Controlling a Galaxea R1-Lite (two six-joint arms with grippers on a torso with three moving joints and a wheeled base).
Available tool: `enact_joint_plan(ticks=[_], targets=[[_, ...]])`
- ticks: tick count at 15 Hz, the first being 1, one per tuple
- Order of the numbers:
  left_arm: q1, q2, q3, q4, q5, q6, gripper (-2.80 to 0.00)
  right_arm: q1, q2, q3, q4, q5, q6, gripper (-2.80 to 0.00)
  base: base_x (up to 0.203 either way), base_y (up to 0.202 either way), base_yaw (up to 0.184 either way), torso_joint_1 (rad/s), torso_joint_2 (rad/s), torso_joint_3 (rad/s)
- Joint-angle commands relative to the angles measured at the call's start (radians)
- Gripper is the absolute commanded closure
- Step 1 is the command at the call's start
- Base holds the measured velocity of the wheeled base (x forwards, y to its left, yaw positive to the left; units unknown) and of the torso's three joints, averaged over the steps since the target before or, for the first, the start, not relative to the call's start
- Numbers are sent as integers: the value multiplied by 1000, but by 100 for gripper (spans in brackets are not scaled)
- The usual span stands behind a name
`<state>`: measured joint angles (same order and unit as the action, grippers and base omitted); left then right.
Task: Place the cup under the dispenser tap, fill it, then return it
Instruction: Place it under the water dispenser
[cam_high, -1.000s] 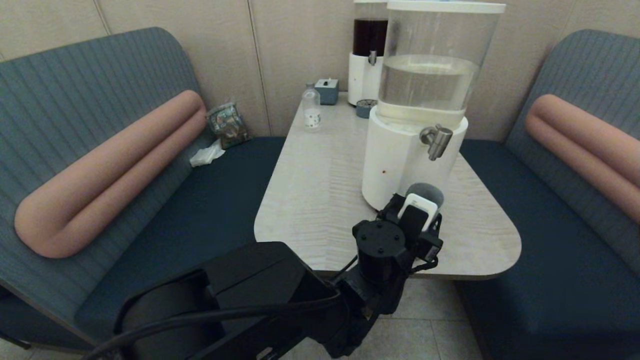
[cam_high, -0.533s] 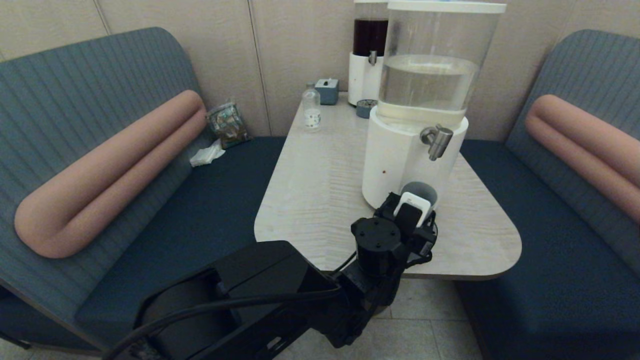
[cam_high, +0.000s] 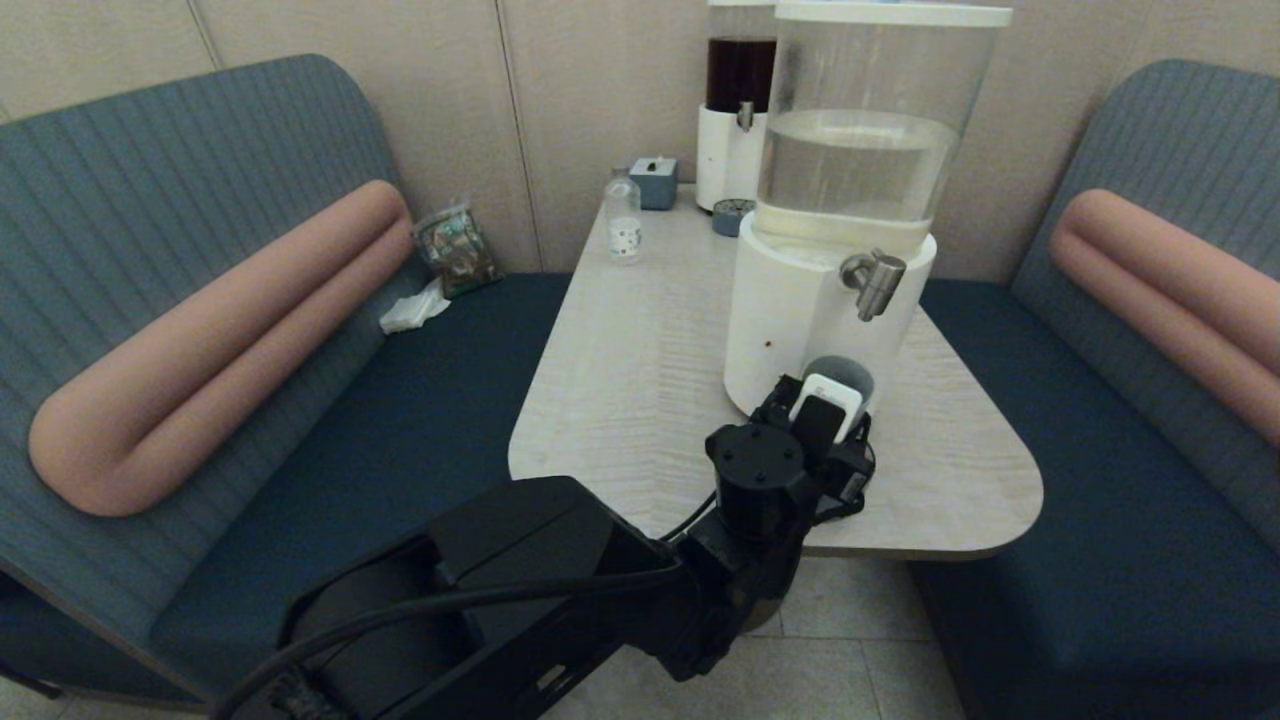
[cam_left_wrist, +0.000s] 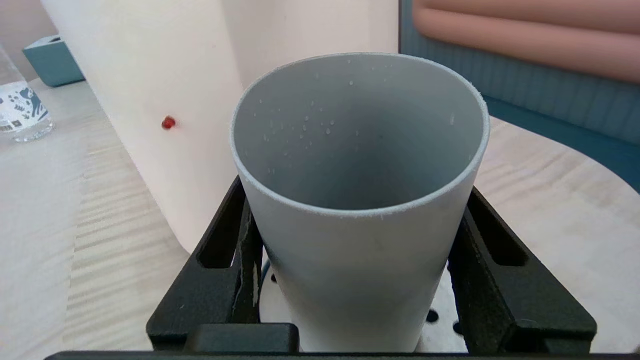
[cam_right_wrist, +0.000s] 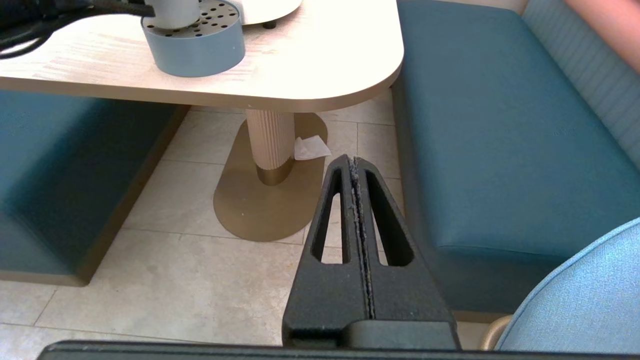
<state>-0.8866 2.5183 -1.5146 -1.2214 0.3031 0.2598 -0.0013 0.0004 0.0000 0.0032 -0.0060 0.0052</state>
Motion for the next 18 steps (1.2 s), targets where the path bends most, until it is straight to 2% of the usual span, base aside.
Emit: enact_joint_plan(ticks=[1,11,18], targets=[[0,-1,-24,6,3,2,0,0,1,0,0,0,1,0,0,0,0,0,0,0],[12,45,-112,53,2,4,0,1,1,0,0,0,0,0,0,0,0,0,0,0],[15,50,-119,68,2,4,0,0,1,0,0,0,0,0,0,0,0,0,0,0]])
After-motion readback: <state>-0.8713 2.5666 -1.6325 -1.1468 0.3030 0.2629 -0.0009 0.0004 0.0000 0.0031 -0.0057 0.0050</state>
